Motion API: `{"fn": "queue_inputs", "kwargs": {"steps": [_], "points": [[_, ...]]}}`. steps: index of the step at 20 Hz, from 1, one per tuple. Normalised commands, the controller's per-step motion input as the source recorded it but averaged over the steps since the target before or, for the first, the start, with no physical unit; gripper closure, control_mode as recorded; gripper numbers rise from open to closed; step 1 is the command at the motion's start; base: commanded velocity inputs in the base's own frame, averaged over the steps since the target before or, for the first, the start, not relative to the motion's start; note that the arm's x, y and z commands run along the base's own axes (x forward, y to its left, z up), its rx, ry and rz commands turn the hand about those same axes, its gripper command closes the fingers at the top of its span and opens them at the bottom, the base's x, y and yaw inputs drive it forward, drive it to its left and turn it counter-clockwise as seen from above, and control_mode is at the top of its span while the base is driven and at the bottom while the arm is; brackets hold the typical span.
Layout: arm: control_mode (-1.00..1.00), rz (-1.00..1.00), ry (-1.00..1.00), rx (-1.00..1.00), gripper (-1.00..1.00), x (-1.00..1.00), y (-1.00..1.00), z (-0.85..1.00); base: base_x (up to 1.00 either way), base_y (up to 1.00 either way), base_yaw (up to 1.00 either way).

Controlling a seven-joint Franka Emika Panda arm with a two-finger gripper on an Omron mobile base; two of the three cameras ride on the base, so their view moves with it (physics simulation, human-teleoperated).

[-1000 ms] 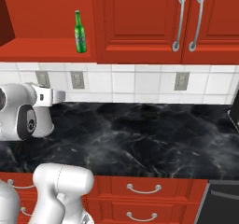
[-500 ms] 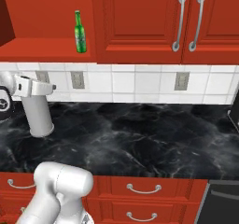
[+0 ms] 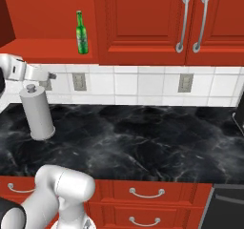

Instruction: Get the candle and the beer from the cabinet and move them to the dining counter.

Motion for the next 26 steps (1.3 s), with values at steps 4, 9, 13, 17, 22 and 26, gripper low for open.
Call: {"fn": "queue_inputs", "kwargs": {"steps": [4, 9, 13, 17, 22, 26], "points": [[-1.00, 0.00, -0.10, -0.03, -1.00, 0.03, 0.00, 0.18, 0.00, 0.00, 0.00], [-1.00, 0.00, -0.12, -0.03, -1.00, 0.04, 0.00, 0.17, 0.00, 0.00, 0.00], [-1.00, 0.00, -0.11, -0.01, -1.00, 0.08, 0.00, 0.15, 0.00, 0.00, 0.00], [-1.00, 0.01, -0.08, -0.01, -1.00, 0.23, 0.00, 0.22, 0.00, 0.00, 0.00], [-1.00, 0.01, -0.11, -0.01, -1.00, 0.35, 0.00, 0.26, 0.00, 0.00, 0.00], [-1.00, 0.02, -0.10, -0.02, -1.00, 0.38, 0.00, 0.12, 0.00, 0.00, 0.00]]}}
